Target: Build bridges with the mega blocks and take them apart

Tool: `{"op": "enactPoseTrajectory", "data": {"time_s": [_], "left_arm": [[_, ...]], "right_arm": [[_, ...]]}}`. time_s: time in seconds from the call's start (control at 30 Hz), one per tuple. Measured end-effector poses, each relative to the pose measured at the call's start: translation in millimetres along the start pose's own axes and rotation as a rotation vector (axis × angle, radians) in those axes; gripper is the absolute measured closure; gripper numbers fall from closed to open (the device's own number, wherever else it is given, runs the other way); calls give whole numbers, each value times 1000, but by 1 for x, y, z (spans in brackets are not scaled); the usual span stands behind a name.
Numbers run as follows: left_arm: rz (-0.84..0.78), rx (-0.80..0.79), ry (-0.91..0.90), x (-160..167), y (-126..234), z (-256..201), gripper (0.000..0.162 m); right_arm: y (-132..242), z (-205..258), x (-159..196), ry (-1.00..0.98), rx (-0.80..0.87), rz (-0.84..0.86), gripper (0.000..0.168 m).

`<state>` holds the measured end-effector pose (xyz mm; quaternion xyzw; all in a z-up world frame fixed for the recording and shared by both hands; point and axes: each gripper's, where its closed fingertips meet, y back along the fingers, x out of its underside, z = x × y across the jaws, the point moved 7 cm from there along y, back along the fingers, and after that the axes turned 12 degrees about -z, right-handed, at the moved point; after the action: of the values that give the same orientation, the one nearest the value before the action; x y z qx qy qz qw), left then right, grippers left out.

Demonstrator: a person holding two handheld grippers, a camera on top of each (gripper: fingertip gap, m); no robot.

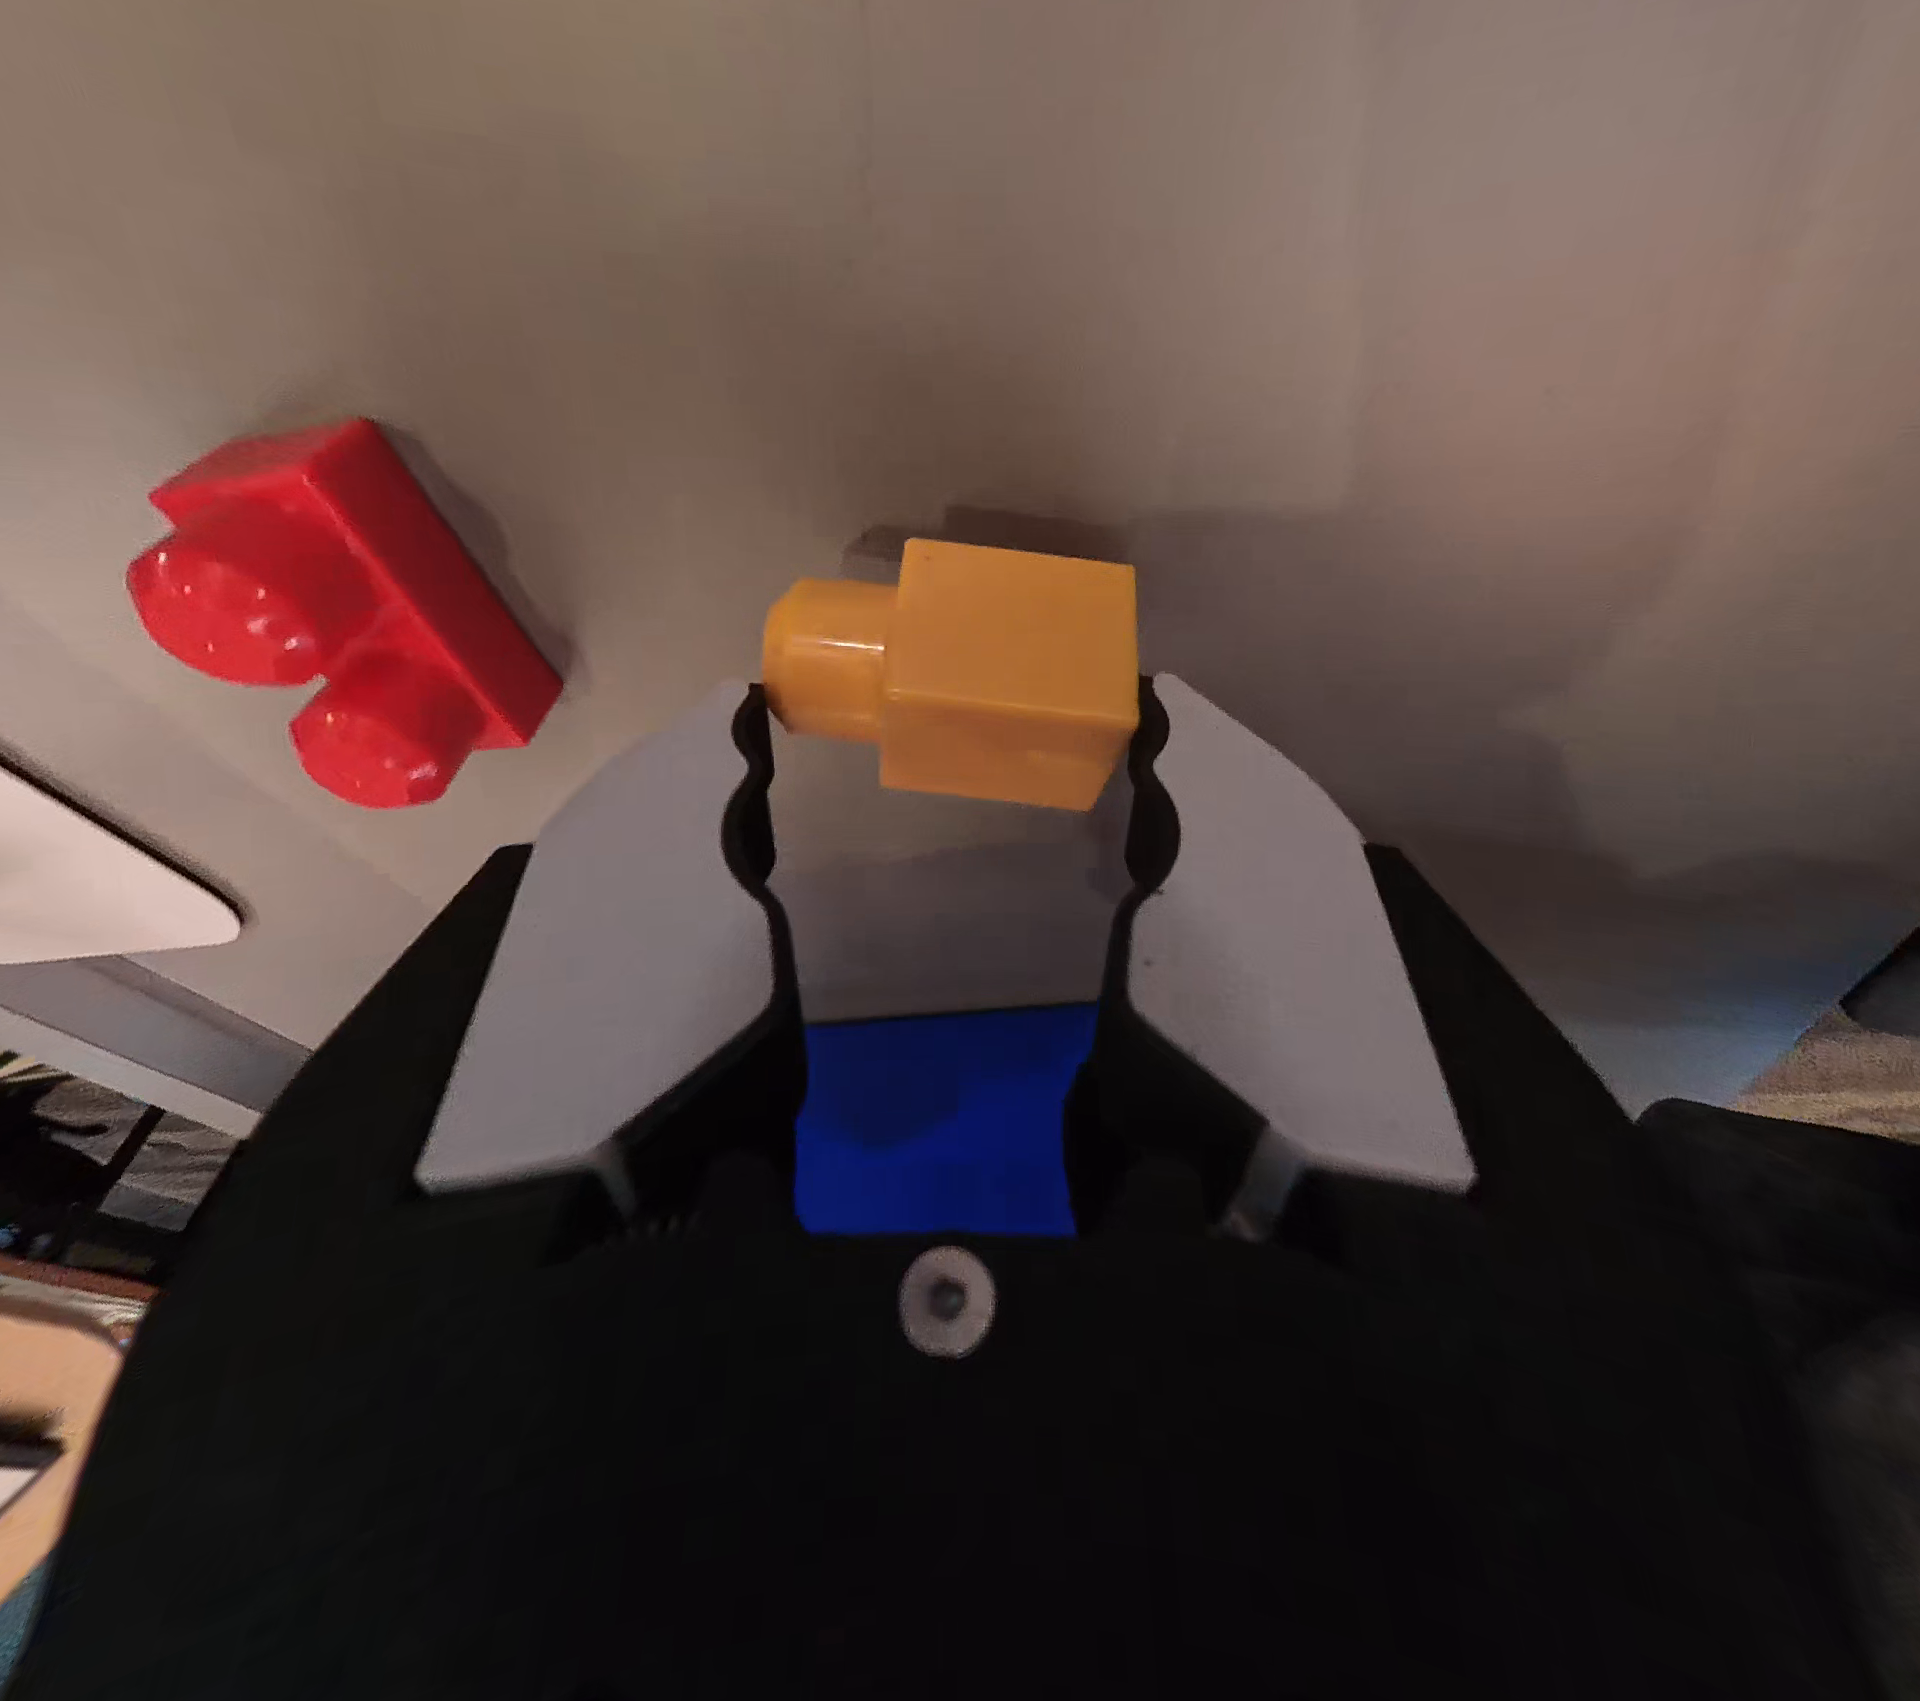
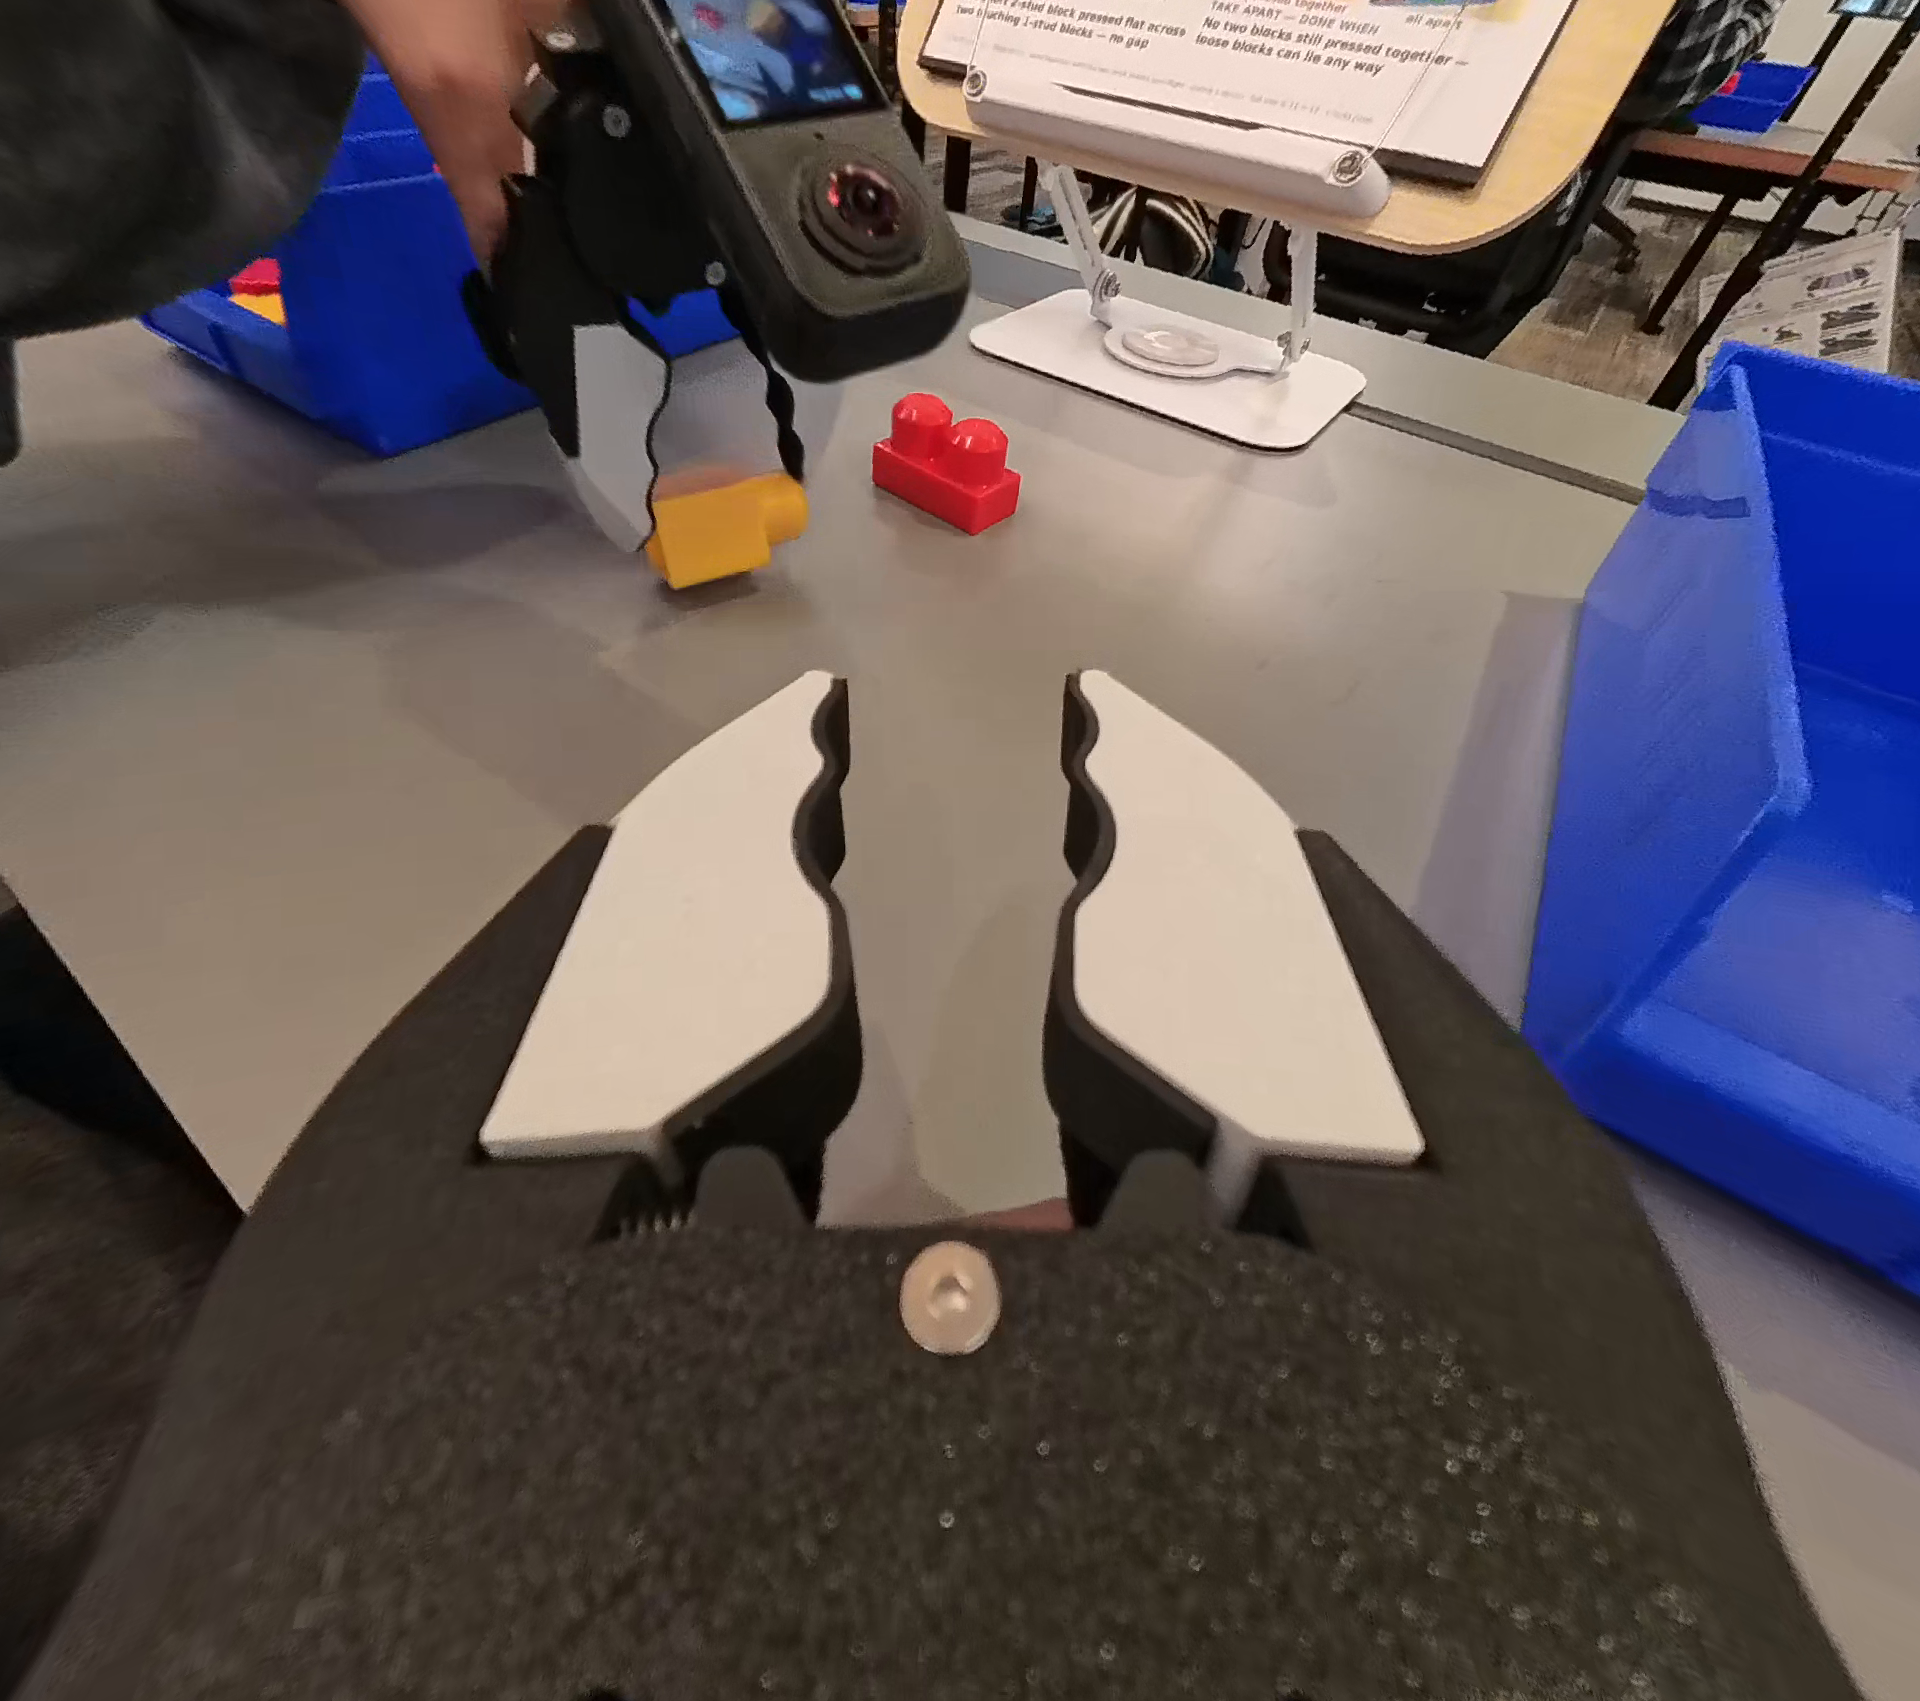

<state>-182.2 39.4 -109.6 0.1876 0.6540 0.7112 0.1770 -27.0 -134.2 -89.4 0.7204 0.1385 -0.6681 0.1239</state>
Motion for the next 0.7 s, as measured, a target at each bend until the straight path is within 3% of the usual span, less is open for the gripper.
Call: {"op": "enactPoseTrajectory", "data": {"time_s": [0.23, 0.37, 0.5, 0.6, 0.7], "left_arm": [[53, 15, 16, -2, -8, 2, 96], [27, -18, 91, 12, 20, -6, 84], [-258, -188, 255, 47, 102, -25, 84], [-538, -415, 414, 99, 162, -55, 84], [-832, -666, 608, 155, 190, -95, 85]], "right_arm": [[-1, 0, 2, -8, -13, 10, 129], [-1, 0, 4, -19, -23, 19, 129], [-1, 0, 7, -20, -28, 26, 129], [-2, 0, 6, -18, -27, 28, 129], [-4, -1, 7, -21, -21, 32, 129]]}}
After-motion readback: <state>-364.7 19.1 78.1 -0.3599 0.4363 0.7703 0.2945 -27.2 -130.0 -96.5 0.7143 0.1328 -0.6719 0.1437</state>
